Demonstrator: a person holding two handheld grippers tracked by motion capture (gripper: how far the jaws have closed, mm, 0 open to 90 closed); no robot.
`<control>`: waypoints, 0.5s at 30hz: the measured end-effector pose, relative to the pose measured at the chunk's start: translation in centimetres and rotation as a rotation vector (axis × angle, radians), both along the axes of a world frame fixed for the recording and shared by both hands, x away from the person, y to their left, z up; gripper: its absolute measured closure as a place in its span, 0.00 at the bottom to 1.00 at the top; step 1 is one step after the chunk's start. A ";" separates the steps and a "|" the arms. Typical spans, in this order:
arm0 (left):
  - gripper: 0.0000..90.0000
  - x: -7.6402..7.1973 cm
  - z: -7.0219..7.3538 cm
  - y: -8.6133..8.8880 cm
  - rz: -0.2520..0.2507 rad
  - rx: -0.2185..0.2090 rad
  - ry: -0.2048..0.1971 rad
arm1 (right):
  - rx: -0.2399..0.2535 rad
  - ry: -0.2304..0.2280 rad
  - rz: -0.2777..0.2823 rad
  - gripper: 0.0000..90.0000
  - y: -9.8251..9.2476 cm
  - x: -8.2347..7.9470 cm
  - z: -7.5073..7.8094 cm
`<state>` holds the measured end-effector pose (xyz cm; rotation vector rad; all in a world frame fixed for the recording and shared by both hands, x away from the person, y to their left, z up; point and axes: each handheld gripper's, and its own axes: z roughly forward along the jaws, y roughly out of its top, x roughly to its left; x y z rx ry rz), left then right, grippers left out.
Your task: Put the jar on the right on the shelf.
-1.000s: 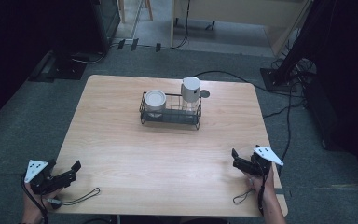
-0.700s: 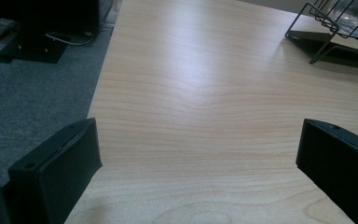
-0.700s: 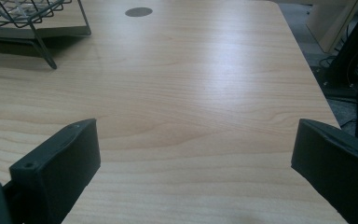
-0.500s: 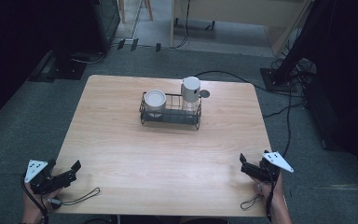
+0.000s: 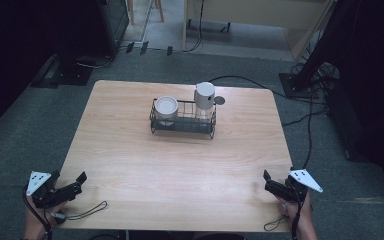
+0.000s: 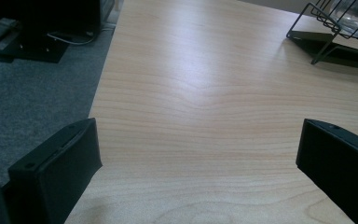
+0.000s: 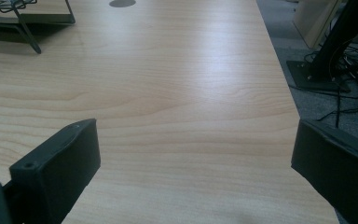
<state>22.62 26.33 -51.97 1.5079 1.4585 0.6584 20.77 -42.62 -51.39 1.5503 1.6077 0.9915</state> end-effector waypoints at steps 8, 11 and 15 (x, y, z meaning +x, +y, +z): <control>0.00 0.0 0.0 0.0 -0.002 -0.002 0.003 | -0.018 -0.001 0.001 0.01 -0.4 -1.2 0.0; 0.00 0.0 0.0 0.0 -0.001 -0.002 0.004 | -0.020 0.000 -0.006 0.01 -0.7 -1.5 -0.1; 0.00 0.0 0.0 0.0 0.001 -0.001 0.002 | -0.022 0.000 -0.010 0.01 -0.9 -1.9 0.0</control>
